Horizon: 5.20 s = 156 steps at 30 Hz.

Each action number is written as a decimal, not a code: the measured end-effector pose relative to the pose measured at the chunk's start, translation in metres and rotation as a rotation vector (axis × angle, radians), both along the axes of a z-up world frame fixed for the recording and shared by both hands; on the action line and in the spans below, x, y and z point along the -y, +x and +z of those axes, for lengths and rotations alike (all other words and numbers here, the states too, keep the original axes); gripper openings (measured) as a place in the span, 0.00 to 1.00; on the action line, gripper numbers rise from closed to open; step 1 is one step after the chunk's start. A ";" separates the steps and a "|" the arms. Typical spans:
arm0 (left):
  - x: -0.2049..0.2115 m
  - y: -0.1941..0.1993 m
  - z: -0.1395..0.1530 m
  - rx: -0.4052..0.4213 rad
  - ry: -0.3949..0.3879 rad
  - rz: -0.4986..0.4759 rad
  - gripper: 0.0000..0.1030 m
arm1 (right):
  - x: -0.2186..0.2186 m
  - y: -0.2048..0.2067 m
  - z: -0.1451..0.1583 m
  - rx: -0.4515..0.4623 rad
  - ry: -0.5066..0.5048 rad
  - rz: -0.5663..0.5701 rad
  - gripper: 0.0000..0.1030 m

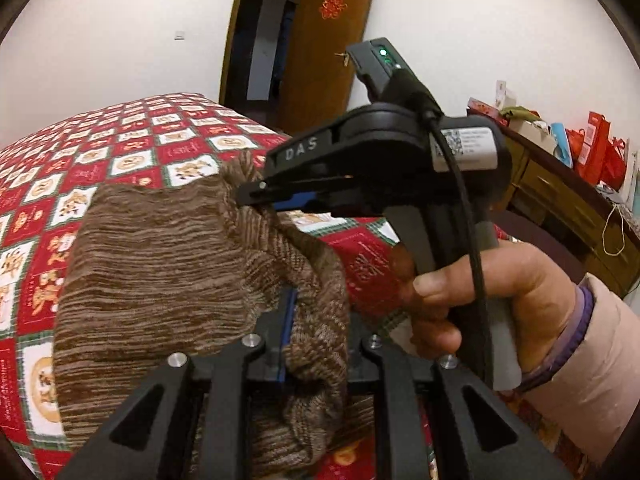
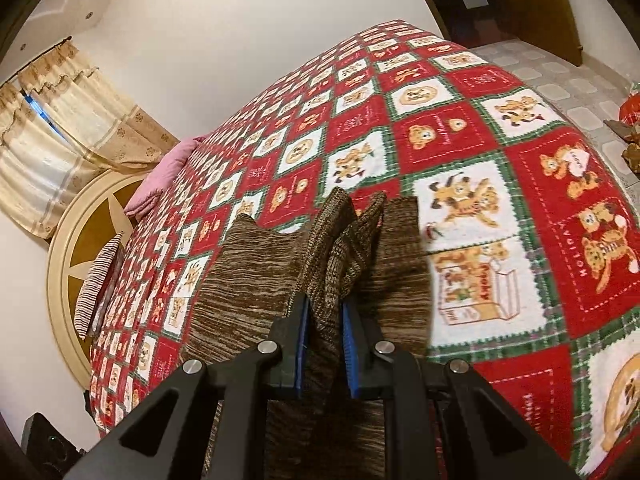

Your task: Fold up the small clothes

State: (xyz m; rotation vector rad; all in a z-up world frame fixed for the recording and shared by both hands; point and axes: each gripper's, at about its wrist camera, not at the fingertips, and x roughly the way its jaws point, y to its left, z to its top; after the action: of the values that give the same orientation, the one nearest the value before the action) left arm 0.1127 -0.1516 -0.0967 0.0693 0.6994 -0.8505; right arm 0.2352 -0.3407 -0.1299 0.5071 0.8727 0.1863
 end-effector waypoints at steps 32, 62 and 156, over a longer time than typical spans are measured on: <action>-0.183 0.016 0.001 -0.111 -0.044 0.274 0.75 | -0.031 -0.165 0.046 0.155 -0.128 -0.112 0.58; -0.178 0.084 -0.004 -0.151 -0.019 0.373 0.75 | -0.065 -0.125 0.045 0.073 -0.379 -0.078 0.54; -0.157 0.077 0.066 0.102 -0.209 0.236 0.18 | -0.117 -0.108 0.104 0.357 -0.469 -0.103 0.27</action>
State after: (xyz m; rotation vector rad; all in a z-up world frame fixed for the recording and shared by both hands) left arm 0.1898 0.0058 -0.0309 -0.1536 0.5085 -0.6836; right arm 0.1268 -0.2241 -0.0257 0.0732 0.5134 -0.0261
